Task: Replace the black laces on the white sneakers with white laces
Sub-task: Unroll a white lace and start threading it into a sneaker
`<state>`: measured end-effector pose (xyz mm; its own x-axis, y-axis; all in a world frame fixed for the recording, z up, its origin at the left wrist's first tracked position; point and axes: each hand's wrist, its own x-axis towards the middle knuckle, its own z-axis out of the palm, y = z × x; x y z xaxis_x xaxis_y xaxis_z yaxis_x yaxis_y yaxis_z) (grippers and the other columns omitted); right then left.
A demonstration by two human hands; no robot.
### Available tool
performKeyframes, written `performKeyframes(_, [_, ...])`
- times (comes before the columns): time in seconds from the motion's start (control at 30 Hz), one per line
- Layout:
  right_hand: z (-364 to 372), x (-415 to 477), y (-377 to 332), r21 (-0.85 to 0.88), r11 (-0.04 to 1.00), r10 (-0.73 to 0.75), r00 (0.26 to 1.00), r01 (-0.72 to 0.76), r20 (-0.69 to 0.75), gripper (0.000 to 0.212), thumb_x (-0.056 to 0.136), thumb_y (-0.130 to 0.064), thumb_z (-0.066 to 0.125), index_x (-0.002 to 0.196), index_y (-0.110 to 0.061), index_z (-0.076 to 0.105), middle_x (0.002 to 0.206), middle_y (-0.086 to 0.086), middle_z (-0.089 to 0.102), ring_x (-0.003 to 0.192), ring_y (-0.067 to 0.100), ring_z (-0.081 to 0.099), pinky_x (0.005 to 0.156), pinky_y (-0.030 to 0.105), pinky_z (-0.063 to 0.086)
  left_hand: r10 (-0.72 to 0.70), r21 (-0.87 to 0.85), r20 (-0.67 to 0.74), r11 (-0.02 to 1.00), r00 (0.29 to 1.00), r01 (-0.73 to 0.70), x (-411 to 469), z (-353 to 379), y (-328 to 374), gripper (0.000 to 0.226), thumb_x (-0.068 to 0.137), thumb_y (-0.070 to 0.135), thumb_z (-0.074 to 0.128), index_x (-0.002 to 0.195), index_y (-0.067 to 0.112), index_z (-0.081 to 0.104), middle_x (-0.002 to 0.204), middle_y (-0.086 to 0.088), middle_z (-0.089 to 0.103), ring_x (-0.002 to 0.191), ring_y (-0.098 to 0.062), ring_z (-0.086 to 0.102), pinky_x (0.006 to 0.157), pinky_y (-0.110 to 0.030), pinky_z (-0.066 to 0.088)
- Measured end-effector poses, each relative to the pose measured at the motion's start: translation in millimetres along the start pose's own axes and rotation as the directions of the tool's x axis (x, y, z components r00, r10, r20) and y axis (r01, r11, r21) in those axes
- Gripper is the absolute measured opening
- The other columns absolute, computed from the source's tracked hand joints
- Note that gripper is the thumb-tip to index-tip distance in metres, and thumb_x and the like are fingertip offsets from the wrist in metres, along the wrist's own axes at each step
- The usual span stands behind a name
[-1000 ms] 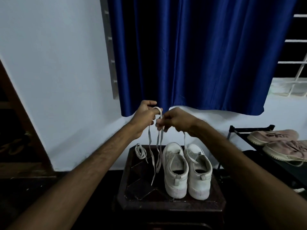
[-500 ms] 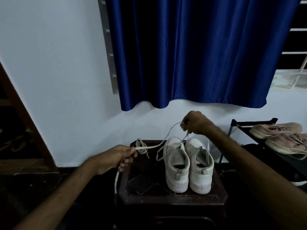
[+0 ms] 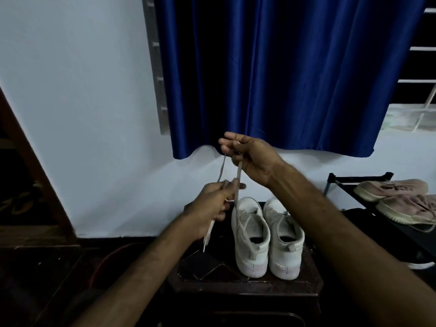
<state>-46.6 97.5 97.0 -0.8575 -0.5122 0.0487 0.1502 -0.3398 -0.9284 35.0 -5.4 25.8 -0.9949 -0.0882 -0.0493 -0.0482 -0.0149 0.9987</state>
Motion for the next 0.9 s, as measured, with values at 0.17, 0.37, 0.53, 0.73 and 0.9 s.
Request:
performKeyframes(0.17, [-30,-12,33,-0.753,0.657,-0.075,0.992,-0.029,-0.103,0.035,0.103,-0.042,0.041,0.128,-0.018,0.046,0.106,0.015,0.07,0.09,0.024,0.066,0.085,0.038,0.051,-0.028,-0.155,-0.068,0.988,0.997,0.017,7,3,-6,0.028,0.104,0.024,0.047,0.086,0.01,0.064,0.066,0.003,0.042,0.042,-0.003,0.029,0.033,-0.014,0.02])
performKeyframes(0.37, [-39,-47,71,-0.8,0.591,0.02,0.993,-0.107,-0.119,0.047,0.093,-0.064,0.043,0.112,-0.022,0.053,0.1,0.004,0.073,0.092,0.019,0.07,0.09,0.04,0.052,-0.145,-0.476,-0.228,0.879,0.963,0.02,18,-3,-10,0.029,0.106,0.021,0.04,0.087,0.01,0.058,0.064,0.002,0.045,0.037,-0.003,0.029,0.03,-0.016,0.02])
performKeyframes(0.53, [-39,-65,91,-0.805,0.593,-0.043,0.999,0.008,-0.021,0.022,0.094,-0.031,0.063,0.104,-0.011,0.061,0.087,0.005,0.073,0.08,0.017,0.069,0.074,0.031,0.052,-0.215,-0.673,-0.284,0.739,0.934,-0.034,22,1,-16,0.031,0.107,0.02,0.038,0.083,0.01,0.054,0.063,0.001,0.041,0.031,-0.004,0.029,0.028,-0.016,0.021])
performKeyframes(0.73, [-40,-65,89,-0.796,0.599,-0.1,0.994,0.086,0.032,0.019,0.094,-0.027,0.064,0.097,-0.01,0.072,0.079,0.006,0.072,0.068,0.015,0.066,0.07,0.031,0.056,-0.248,-0.748,-0.332,0.657,0.91,-0.094,24,0,-17,0.032,0.107,0.02,0.035,0.081,0.012,0.052,0.061,0.002,0.038,0.03,-0.004,0.029,0.029,-0.016,0.019])
performKeyframes(0.9, [-35,-74,99,-0.747,0.664,0.103,0.985,0.036,0.139,0.024,0.099,-0.031,0.057,0.09,-0.011,0.068,0.075,-0.004,0.069,0.07,0.002,0.062,0.066,0.016,0.046,-0.267,-0.784,-0.337,0.61,0.903,-0.112,28,2,-21,0.032,0.107,0.021,0.036,0.081,0.013,0.053,0.058,0.003,0.038,0.03,-0.005,0.03,0.028,-0.016,0.019])
